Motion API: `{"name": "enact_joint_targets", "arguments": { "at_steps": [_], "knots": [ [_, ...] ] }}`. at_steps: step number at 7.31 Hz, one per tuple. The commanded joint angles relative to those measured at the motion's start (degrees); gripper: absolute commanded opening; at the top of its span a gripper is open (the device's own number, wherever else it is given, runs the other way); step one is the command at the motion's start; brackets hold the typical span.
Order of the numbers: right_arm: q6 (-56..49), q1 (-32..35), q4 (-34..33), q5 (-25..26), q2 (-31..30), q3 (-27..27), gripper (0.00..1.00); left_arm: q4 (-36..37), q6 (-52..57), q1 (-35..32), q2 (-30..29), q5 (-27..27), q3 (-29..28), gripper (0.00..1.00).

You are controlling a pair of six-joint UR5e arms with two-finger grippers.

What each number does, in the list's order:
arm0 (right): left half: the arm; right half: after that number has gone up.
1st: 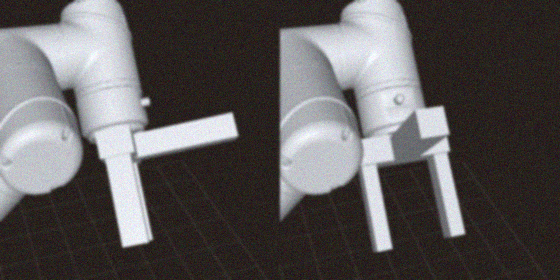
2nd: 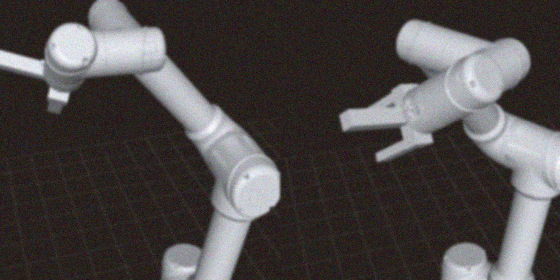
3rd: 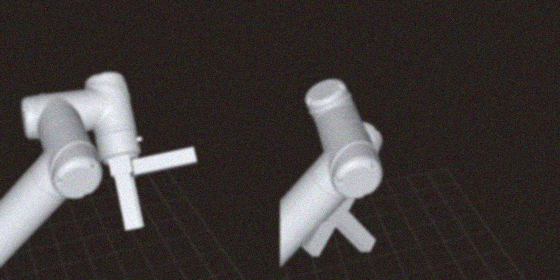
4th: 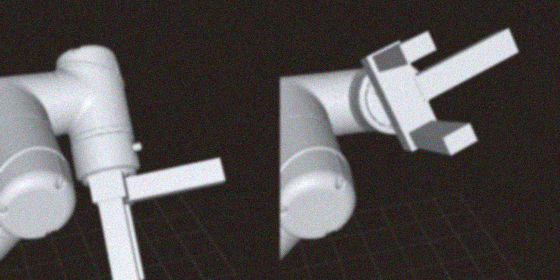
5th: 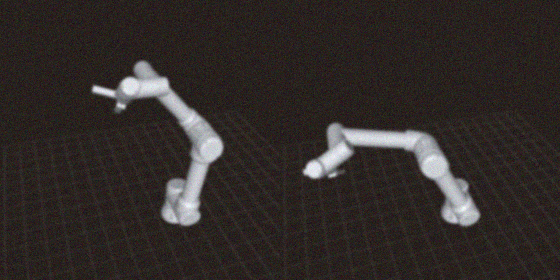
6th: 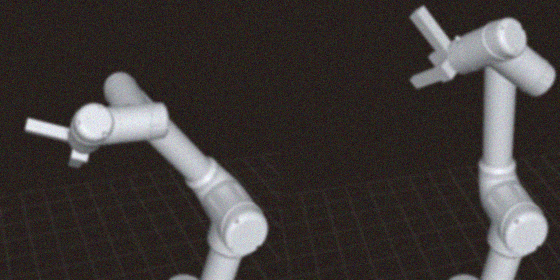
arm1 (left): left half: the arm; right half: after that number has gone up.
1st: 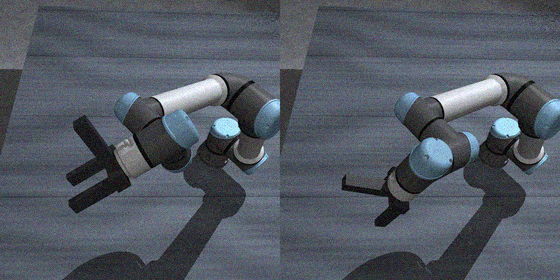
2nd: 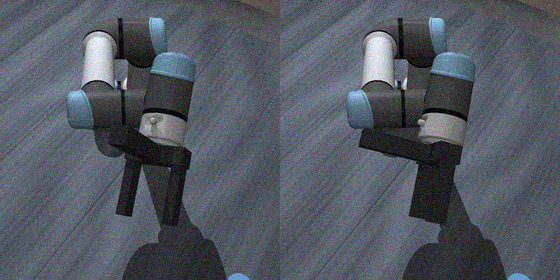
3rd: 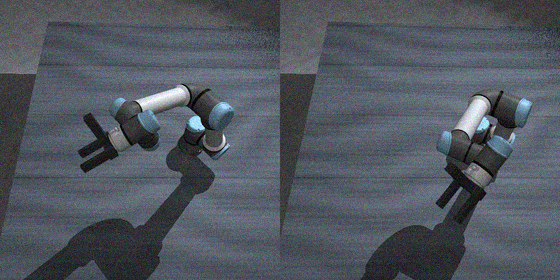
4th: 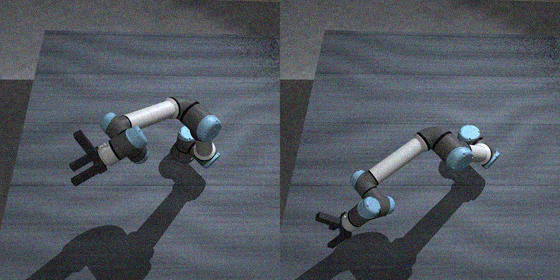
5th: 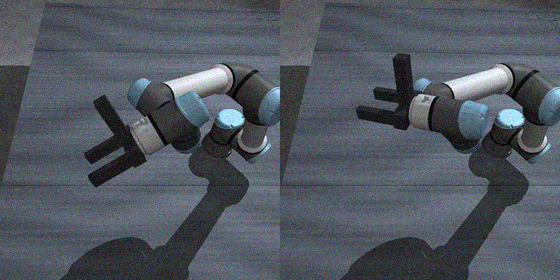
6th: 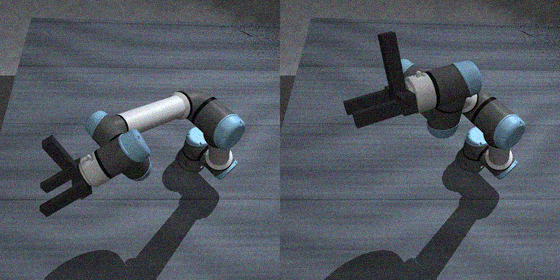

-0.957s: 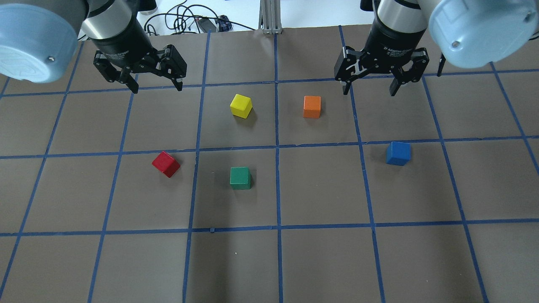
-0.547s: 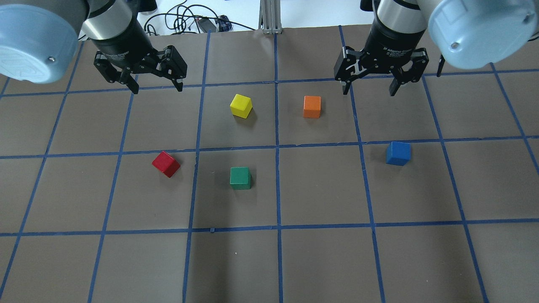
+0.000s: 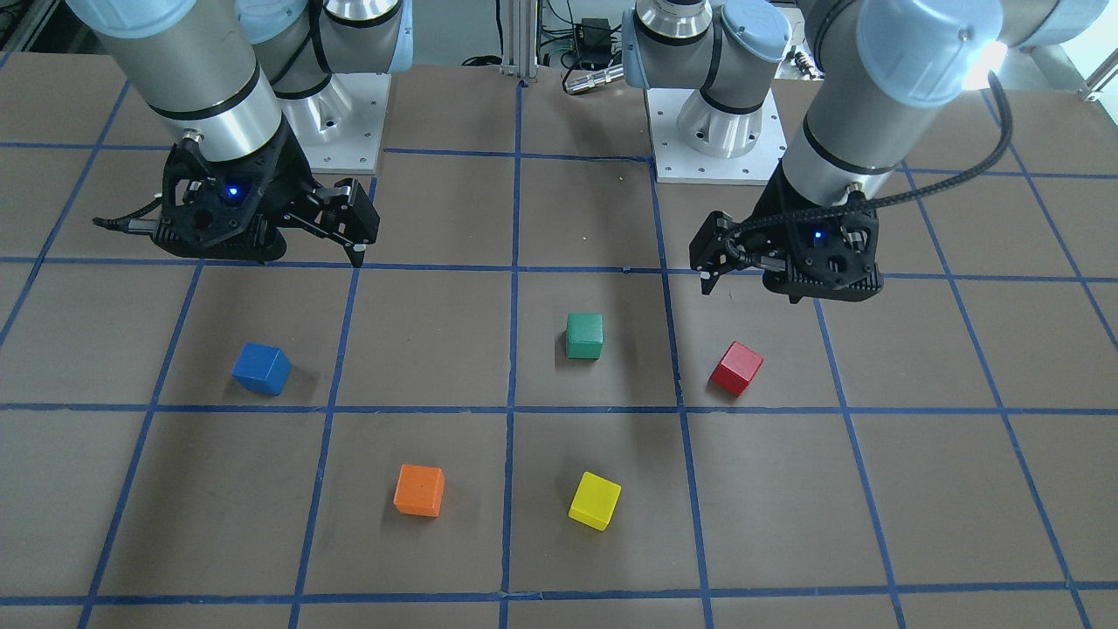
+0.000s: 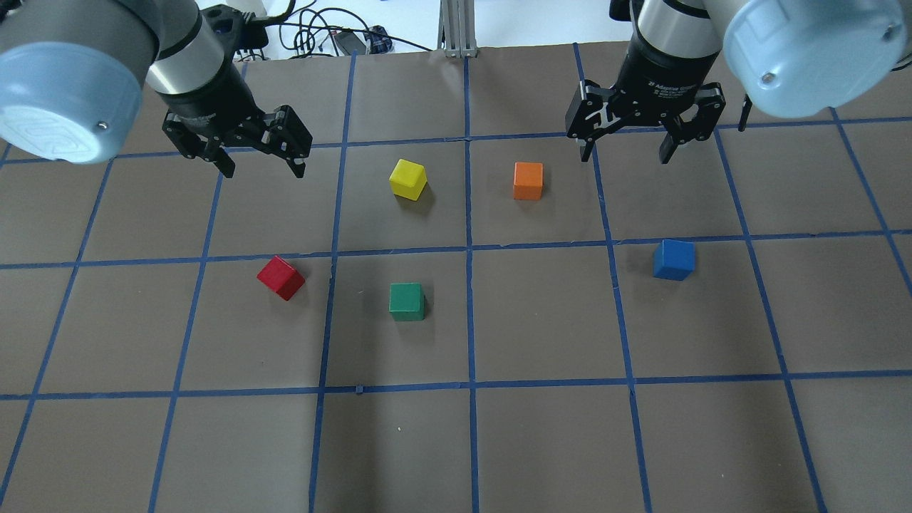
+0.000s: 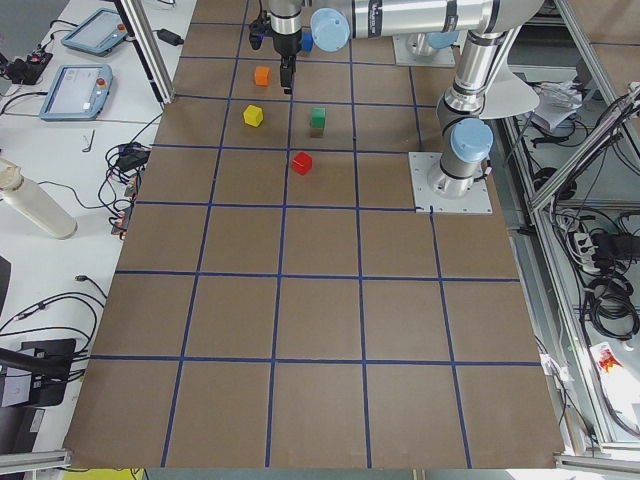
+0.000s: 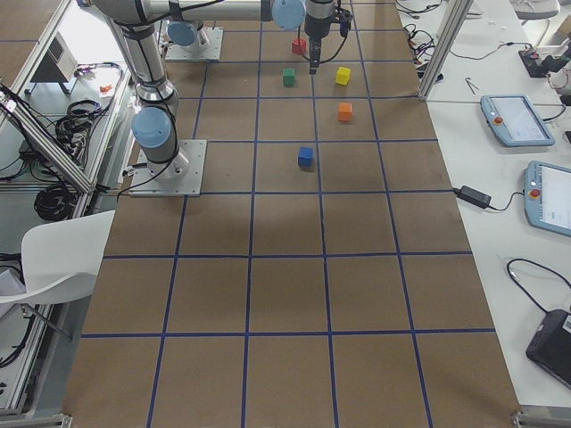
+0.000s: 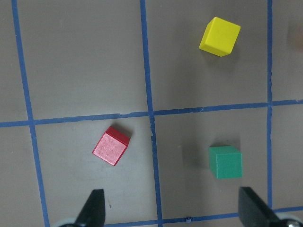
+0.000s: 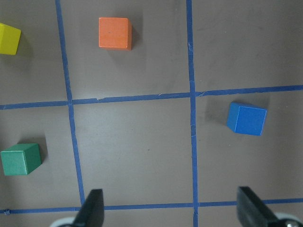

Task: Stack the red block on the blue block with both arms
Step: 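Move the left gripper down toward the red cube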

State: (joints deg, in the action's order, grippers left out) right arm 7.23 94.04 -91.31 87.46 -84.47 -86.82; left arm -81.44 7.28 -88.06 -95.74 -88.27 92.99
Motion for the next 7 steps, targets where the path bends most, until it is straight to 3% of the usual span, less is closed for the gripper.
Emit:
{"name": "enact_joint_targets", "arguments": {
  "at_steps": [1, 4, 5, 7],
  "knots": [
    [-0.46, 0.0, -0.01, 0.52, 0.09, -0.02, 1.0, 9.33, 7.88, 2.45, -1.37, -0.15, 7.62, 1.0],
    [-0.82, -0.09, 0.08, 0.87, 0.18, -0.02, 1.0, 22.42, 14.55, 6.4, -3.65, -0.76, 19.22, 1.0],
    [-0.91, -0.09, 0.16, 0.87, 0.1, -0.02, 1.0, 23.42, 21.39, 6.94, -5.06, -3.64, 20.21, 1.0],
    [-0.91, -0.09, 0.08, 0.87, 0.1, -0.02, 1.0, 26.33, 28.02, 7.03, -7.7, -3.58, 21.09, 1.0]
  ]
}}
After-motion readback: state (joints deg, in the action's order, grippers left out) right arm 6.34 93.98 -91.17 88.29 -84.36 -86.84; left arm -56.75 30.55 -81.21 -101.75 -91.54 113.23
